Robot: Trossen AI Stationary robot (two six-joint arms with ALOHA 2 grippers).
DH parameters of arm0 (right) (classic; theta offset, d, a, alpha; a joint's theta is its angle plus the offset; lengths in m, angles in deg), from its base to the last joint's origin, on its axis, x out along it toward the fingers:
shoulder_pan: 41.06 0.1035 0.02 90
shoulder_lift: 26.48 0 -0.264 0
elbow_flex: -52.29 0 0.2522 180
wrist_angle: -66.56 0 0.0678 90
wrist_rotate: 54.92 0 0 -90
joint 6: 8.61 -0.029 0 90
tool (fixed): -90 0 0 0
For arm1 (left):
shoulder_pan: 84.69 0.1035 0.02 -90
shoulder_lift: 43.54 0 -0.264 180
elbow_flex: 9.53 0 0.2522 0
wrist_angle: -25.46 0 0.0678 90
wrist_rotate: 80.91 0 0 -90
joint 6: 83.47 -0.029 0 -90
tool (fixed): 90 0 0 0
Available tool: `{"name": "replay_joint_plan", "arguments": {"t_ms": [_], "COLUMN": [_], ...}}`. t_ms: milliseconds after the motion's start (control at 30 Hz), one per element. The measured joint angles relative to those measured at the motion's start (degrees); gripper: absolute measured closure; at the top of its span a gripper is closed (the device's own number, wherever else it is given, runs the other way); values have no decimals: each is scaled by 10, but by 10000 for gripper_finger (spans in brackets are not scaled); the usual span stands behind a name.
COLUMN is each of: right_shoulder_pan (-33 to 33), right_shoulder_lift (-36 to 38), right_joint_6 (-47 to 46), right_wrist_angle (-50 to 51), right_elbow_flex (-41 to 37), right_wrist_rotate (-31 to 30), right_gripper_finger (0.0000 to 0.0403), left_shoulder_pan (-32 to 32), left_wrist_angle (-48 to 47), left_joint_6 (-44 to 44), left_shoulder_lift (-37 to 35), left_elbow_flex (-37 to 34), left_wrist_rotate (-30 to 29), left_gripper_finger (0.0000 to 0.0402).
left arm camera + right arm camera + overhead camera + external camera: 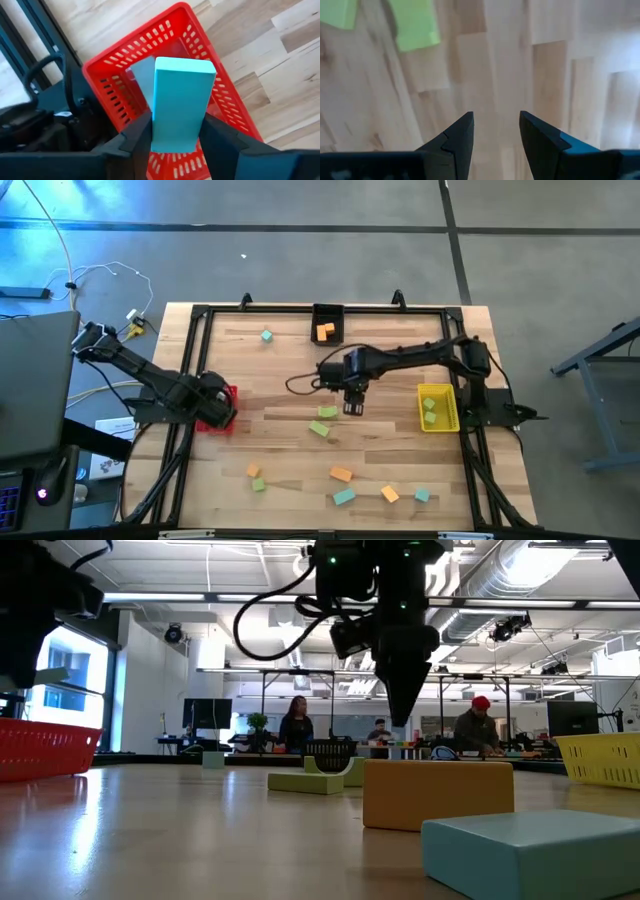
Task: Sort & place blocks by color
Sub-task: Put the blue block into the red bin, then put the green block into the yellow bin
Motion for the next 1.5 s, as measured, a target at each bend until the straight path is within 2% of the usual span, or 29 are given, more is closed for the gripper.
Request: {"name": "replay_joint_plan", "arguments": {"t_ms": [233,400,767,1033,1367,1500], "right_shoulder_pan": [44,67,68,68,68,65], "right_shoulder_lift": [0,0,0,0,0,-3], "right_joint_6": [5,42,16,92,119,117], "right_wrist_angle": [-53,-105,-133,-150,-172,-171], "right_elbow_flex": [-4,-4,-4,-4,-4,-4], "right_wrist_rotate": [0,0,-1,-4,-2,7], "right_gripper_finger": [258,258,258,256,197,188], "left_shoulder_pan": [19,29,52,54,54,54], "left_wrist_angle": [17,17,17,18,28,32], "left_joint_6": [-11,-48,-84,-122,-173,-200], "left_shoulder_lift": [3,10,23,23,23,23], "left_elbow_flex": [0,0,0,0,0,0], "left_wrist_rotate": [13,28,25,19,17,4], "left_gripper_finger": [267,253,199,198,199,199]}}
